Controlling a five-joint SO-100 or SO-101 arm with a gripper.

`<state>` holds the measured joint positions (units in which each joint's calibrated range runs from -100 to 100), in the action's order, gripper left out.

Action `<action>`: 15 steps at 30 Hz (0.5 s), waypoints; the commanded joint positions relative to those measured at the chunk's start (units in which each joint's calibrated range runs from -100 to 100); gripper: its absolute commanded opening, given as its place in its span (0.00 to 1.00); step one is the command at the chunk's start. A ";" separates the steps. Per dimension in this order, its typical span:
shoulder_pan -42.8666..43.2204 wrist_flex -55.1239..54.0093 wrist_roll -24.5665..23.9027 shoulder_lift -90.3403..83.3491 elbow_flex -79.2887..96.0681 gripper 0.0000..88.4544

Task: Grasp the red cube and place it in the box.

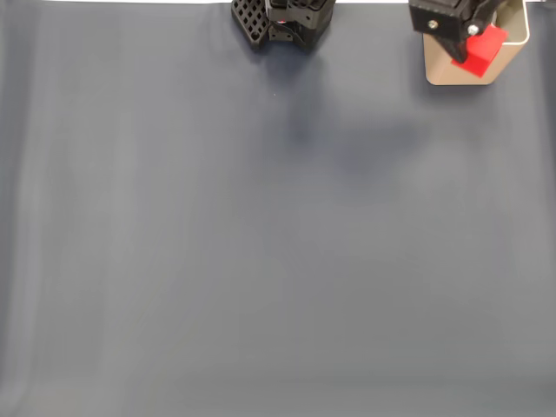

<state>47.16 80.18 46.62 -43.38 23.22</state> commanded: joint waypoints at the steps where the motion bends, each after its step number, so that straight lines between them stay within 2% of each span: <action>1: 2.29 0.29 1.42 -0.97 -3.35 0.01; 9: 5.77 0.29 3.37 -1.06 -2.80 0.00; 15: 9.10 0.04 2.78 0.06 -2.62 0.00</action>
<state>54.30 80.18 49.65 -43.38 23.22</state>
